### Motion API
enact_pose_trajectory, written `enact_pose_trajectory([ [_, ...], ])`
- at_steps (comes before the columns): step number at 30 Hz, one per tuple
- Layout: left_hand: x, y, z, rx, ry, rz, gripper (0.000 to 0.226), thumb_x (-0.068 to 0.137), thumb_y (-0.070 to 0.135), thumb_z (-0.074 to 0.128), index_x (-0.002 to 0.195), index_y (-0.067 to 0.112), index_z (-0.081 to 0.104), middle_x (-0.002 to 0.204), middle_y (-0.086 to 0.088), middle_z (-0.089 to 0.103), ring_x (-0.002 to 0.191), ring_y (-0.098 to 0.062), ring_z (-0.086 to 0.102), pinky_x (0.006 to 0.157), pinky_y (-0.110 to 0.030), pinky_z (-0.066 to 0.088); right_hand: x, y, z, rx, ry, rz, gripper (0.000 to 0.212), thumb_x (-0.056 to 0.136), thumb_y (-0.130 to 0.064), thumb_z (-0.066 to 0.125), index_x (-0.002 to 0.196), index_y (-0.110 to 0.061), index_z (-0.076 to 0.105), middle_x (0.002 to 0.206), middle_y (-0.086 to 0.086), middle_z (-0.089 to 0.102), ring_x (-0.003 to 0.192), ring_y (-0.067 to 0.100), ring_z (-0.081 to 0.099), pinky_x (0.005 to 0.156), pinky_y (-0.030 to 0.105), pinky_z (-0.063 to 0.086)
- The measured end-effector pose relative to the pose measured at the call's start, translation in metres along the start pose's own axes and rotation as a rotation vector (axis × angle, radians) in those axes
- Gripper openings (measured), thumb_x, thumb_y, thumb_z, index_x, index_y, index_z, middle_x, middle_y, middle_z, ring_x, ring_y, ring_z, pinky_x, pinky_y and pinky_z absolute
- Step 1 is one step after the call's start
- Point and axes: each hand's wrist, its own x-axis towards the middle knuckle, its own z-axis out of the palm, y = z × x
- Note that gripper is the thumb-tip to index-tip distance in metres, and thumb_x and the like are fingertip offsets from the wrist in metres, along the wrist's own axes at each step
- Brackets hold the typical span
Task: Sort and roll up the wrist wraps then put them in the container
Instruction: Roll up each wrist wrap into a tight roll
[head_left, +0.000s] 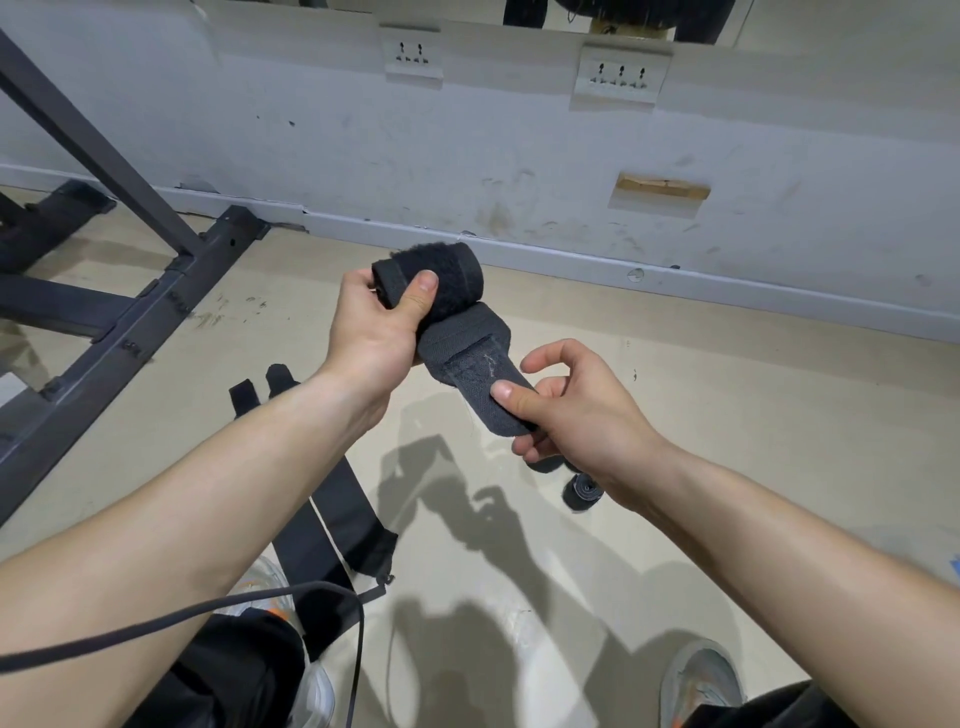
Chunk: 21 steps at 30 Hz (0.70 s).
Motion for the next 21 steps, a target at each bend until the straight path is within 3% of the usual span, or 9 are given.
enact_pose_trajectory([
  [4, 0.003, -0.001, -0.004, 0.041, 0.027, 0.021, 0.037, 0.099, 0.025, 0.068, 0.127, 0.011, 0.048, 0.121, -0.012, 0.067, 0.11, -0.03, 0.07, 0.081, -0.049, 0.063, -0.001, -0.005, 0.001, -0.082, -0.036, -0.164, 0.013, 0.098, -0.012, 0.067, 0.097, -0.018, 0.056, 0.061, 0.0, 0.042, 0.045, 0.017, 0.053, 0.045, 0.021, 0.042],
  [7, 0.005, -0.002, -0.008, 0.098, 0.035, 0.058, 0.039, 0.094, 0.031, 0.071, 0.123, 0.014, 0.051, 0.119, -0.01, 0.069, 0.109, -0.029, 0.07, 0.091, -0.058, 0.058, -0.003, -0.01, 0.002, -0.104, -0.11, -0.213, 0.015, 0.098, -0.011, 0.067, 0.085, -0.017, 0.062, 0.052, -0.004, 0.042, 0.046, 0.019, 0.051, 0.047, 0.02, 0.041],
  [11, 0.013, -0.003, -0.013, 0.128, 0.059, 0.079, 0.029, 0.097, 0.027, 0.069, 0.12, 0.018, 0.052, 0.112, -0.003, 0.07, 0.109, -0.027, 0.069, 0.095, -0.054, 0.057, -0.008, -0.014, 0.003, -0.044, -0.182, -0.186, 0.018, 0.098, -0.01, 0.068, 0.081, -0.017, 0.065, 0.05, -0.002, 0.046, 0.046, 0.021, 0.047, 0.049, 0.022, 0.042],
  [15, 0.015, -0.007, -0.013, 0.154, 0.027, 0.099, 0.034, 0.098, 0.025, 0.069, 0.125, 0.012, 0.054, 0.105, 0.002, 0.068, 0.101, -0.022, 0.069, 0.083, -0.042, 0.055, -0.009, -0.014, 0.002, 0.01, -0.201, -0.183, 0.018, 0.097, -0.007, 0.067, 0.081, -0.014, 0.065, 0.053, -0.002, 0.047, 0.045, 0.018, 0.048, 0.049, 0.023, 0.045],
  [19, 0.007, -0.015, -0.009, 0.176, -0.046, 0.087, 0.036, 0.095, 0.022, 0.073, 0.124, 0.015, 0.053, 0.108, 0.008, 0.063, 0.107, -0.019, 0.067, 0.088, -0.042, 0.059, -0.009, -0.019, -0.006, 0.03, -0.19, -0.218, 0.011, 0.097, -0.005, 0.066, 0.087, -0.008, 0.07, 0.053, -0.01, 0.054, 0.048, 0.016, 0.056, 0.047, 0.018, 0.045],
  [21, 0.004, -0.019, -0.009, 0.159, -0.074, 0.058, 0.036, 0.094, 0.019, 0.073, 0.124, 0.014, 0.052, 0.11, 0.006, 0.061, 0.104, -0.018, 0.067, 0.079, -0.037, 0.061, -0.008, -0.024, -0.01, 0.019, -0.196, -0.257, 0.011, 0.096, -0.001, 0.065, 0.092, -0.007, 0.073, 0.058, -0.009, 0.062, 0.052, 0.016, 0.063, 0.055, 0.02, 0.052],
])
